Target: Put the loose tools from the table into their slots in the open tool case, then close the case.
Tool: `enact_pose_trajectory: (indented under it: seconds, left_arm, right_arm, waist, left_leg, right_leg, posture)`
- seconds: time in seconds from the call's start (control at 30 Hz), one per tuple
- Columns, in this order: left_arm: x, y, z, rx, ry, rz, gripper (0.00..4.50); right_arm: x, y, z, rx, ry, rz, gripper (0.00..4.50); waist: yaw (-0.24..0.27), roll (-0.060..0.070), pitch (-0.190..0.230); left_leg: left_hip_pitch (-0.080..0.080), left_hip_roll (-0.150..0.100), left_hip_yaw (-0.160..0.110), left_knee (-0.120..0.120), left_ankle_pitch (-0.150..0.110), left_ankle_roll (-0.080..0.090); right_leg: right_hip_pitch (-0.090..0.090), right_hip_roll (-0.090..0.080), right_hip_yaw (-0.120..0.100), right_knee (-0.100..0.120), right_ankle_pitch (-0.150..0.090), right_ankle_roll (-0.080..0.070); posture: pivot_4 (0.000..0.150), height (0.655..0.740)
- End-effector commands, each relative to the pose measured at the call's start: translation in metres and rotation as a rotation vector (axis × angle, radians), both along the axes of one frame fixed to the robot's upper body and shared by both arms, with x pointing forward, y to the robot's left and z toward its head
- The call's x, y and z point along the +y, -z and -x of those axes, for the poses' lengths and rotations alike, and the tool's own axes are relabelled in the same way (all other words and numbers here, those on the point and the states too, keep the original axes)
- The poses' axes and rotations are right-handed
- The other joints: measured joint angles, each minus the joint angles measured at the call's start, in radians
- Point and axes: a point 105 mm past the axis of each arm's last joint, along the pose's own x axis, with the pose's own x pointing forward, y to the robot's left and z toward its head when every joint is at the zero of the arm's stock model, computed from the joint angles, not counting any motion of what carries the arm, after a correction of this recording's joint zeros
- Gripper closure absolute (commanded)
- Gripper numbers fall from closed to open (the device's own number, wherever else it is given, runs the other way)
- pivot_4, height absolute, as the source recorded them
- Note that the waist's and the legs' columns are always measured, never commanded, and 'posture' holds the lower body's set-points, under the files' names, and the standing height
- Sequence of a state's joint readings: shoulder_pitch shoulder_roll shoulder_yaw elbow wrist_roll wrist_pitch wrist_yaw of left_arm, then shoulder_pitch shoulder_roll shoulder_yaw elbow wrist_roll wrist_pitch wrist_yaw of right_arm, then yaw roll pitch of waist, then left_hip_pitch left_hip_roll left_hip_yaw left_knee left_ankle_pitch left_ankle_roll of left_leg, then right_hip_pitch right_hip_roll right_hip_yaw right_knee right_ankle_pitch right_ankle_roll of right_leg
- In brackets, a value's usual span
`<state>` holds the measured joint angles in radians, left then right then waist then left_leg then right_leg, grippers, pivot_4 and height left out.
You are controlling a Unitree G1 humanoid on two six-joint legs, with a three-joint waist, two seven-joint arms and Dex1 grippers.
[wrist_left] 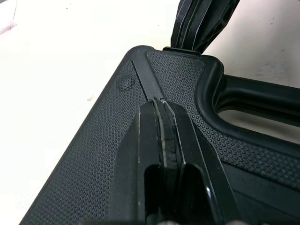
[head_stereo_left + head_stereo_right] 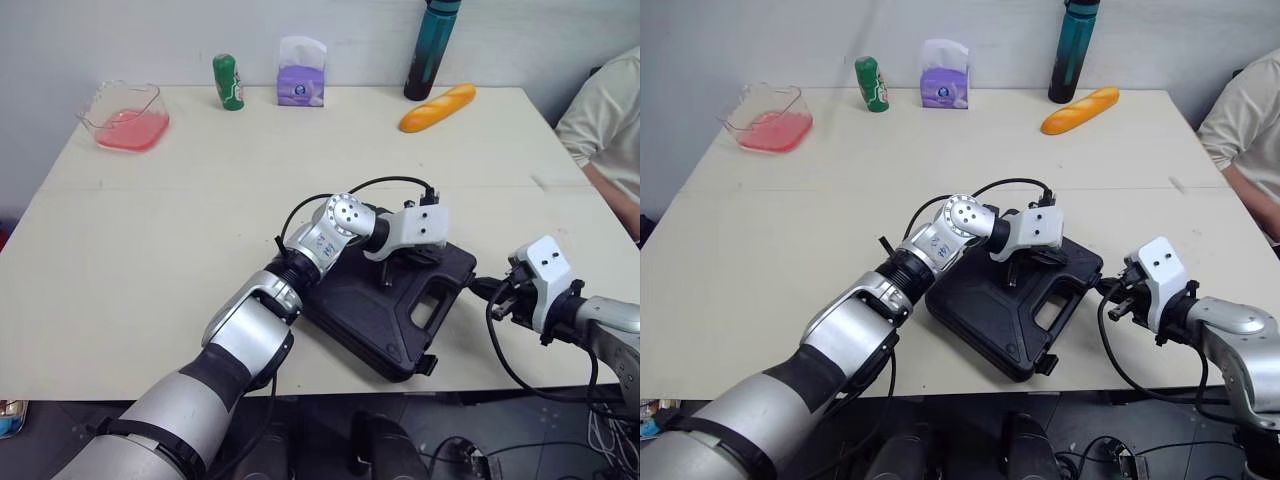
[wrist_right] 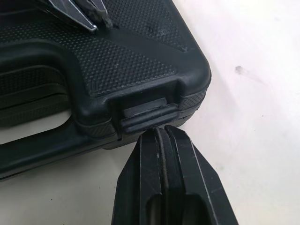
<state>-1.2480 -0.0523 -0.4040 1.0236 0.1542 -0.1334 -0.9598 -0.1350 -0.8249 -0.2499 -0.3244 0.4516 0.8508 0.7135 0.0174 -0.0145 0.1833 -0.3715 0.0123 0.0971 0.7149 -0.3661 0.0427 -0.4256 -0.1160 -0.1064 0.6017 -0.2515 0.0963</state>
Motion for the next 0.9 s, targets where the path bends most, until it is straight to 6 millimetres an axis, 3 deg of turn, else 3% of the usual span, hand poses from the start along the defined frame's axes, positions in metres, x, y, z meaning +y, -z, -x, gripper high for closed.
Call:
enact_pose_trajectory:
  seconds: [0.03, 0.43, 0.9]
  left_arm:
    - [0.015, 0.054, 0.005, 0.096, -0.025, -0.191, 4.46]
    - [0.012, 0.059, 0.008, 0.103, -0.019, -0.195, 4.46]
    - [0.017, 0.063, 0.005, 0.086, -0.034, -0.206, 4.46]
  right_arm:
    - [0.024, -0.023, -0.004, -0.074, -0.113, -0.021, 4.5]
    - [0.046, -0.044, -0.007, -0.099, -0.178, -0.042, 4.5]
    - [0.054, -0.058, -0.005, -0.142, -0.219, -0.01, 4.5]
  waist:
    - [-0.005, -0.001, -0.002]
    - [-0.02, 0.0, -0.005]
    - [-0.02, 0.001, -0.005]
  left_leg:
    - [0.001, 0.0, 0.0, 0.0, 0.0, 0.0]
    - [0.001, 0.004, 0.0, 0.0, -0.001, -0.003]
    - [0.001, 0.004, 0.0, -0.001, -0.002, -0.004]
  right_leg:
    - [0.0, 0.0, 0.0, 0.0, 0.0, 0.0]
    - [0.0, -0.001, 0.0, 0.001, -0.001, -0.002]
    - [-0.001, 0.0, 0.0, 0.002, -0.002, -0.003]
  posture:
    - [0.15, 0.7314]
    - [0.15, 0.7314]
    - [0.15, 0.7314]
